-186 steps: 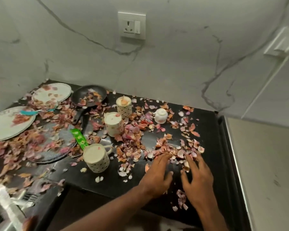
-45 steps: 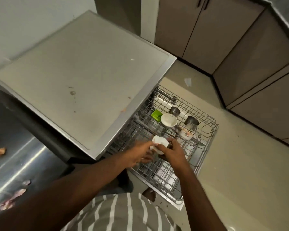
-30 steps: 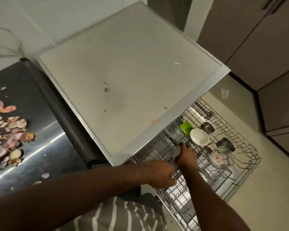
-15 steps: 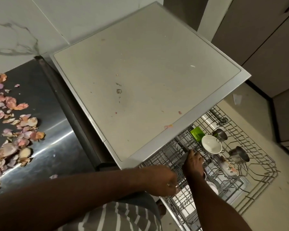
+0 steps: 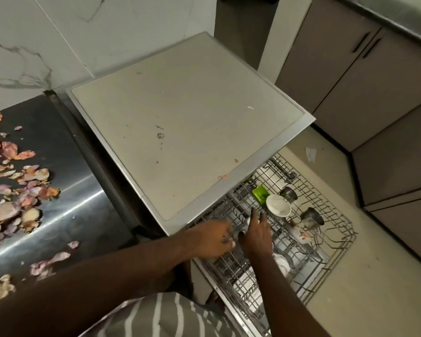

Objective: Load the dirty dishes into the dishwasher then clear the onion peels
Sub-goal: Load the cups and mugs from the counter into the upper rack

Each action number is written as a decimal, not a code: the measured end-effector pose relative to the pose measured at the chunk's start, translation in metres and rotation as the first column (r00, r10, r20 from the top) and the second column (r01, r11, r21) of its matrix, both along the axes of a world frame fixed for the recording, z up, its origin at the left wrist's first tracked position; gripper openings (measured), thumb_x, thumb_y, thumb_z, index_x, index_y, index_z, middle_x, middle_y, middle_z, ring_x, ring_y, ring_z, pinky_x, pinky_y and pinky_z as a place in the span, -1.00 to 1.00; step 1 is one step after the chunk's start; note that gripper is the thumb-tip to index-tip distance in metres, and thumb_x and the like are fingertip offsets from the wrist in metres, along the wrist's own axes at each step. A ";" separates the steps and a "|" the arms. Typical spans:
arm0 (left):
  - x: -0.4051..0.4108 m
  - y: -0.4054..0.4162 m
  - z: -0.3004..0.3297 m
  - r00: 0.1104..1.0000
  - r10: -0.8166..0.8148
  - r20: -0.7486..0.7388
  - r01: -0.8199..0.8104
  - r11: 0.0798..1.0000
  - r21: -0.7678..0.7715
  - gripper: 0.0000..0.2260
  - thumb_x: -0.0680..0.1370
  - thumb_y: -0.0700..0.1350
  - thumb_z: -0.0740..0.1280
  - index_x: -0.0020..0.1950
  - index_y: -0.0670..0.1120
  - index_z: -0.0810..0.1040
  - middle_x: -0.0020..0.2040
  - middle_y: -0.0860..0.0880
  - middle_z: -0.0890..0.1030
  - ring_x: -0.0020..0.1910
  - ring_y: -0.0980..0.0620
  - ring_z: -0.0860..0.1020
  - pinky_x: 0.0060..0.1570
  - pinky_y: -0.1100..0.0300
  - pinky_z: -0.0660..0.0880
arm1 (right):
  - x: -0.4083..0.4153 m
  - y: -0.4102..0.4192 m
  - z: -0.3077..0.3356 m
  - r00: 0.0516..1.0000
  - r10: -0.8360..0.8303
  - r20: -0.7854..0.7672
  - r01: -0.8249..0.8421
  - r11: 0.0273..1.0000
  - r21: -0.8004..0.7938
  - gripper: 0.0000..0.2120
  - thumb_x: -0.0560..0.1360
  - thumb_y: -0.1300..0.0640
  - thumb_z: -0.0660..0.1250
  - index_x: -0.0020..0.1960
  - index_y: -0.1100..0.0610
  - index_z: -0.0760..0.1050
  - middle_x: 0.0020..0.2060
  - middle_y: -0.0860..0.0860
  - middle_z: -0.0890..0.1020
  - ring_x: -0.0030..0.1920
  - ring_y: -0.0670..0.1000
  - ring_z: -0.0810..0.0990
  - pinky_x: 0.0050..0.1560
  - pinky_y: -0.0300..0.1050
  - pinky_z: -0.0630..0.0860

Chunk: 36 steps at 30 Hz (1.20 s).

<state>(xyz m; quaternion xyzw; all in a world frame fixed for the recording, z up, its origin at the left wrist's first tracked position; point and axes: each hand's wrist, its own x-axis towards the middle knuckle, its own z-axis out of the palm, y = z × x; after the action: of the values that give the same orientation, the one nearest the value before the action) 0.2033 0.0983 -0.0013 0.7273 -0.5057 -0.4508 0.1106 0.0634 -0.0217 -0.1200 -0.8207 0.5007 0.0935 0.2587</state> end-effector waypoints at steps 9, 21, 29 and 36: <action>-0.035 0.029 0.020 0.963 0.258 -0.073 -0.266 0.956 -0.128 -0.58 0.65 0.06 0.34 0.47 -0.05 0.43 0.24 0.03 0.63 0.12 0.12 0.62 0.15 0.13 0.61 | -0.022 0.016 0.075 0.960 0.125 0.251 -0.085 0.983 -0.164 -0.15 0.54 0.10 0.47 0.66 0.00 0.05 0.61 0.24 0.13 0.59 0.29 0.18 0.52 0.24 0.32; -0.032 0.123 0.052 0.785 0.594 -0.179 -0.618 0.729 -0.295 -0.63 0.63 0.02 0.37 0.42 0.00 0.49 0.26 0.09 0.62 0.17 0.19 0.61 0.19 0.24 0.58 | 0.042 0.080 0.161 0.764 0.224 0.604 -0.165 0.974 -0.153 -0.29 0.60 0.13 0.38 0.64 -0.16 0.13 0.62 0.08 0.11 0.56 0.17 0.24 0.39 0.08 0.48; 0.037 0.206 0.072 0.746 0.651 -0.139 -0.648 0.663 -0.375 -0.61 0.63 0.01 0.38 0.45 -0.01 0.47 0.21 0.11 0.63 0.15 0.20 0.61 0.17 0.30 0.55 | 0.119 0.165 0.188 0.676 0.435 0.594 -0.332 0.900 -0.282 -0.38 0.61 0.13 0.34 0.61 -0.11 0.23 0.61 0.00 0.12 0.52 0.09 0.21 0.39 0.07 0.40; 0.109 0.324 0.072 0.615 0.781 -0.108 -0.733 0.517 -0.442 -0.63 0.62 -0.03 0.39 0.41 -0.03 0.49 0.18 0.08 0.65 0.13 0.20 0.61 0.16 0.20 0.57 | 0.208 0.275 0.192 0.566 0.528 0.633 -0.431 0.844 -0.318 -0.42 0.56 0.16 0.42 0.55 0.03 0.39 0.56 0.13 0.28 0.53 0.13 0.31 0.50 -0.04 0.29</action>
<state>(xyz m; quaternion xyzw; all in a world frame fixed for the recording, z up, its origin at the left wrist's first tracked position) 0.3127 0.4223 0.0702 0.8507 -0.2314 -0.1903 0.4319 0.2712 0.2529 0.0721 -0.9122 0.1270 -0.1895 0.3403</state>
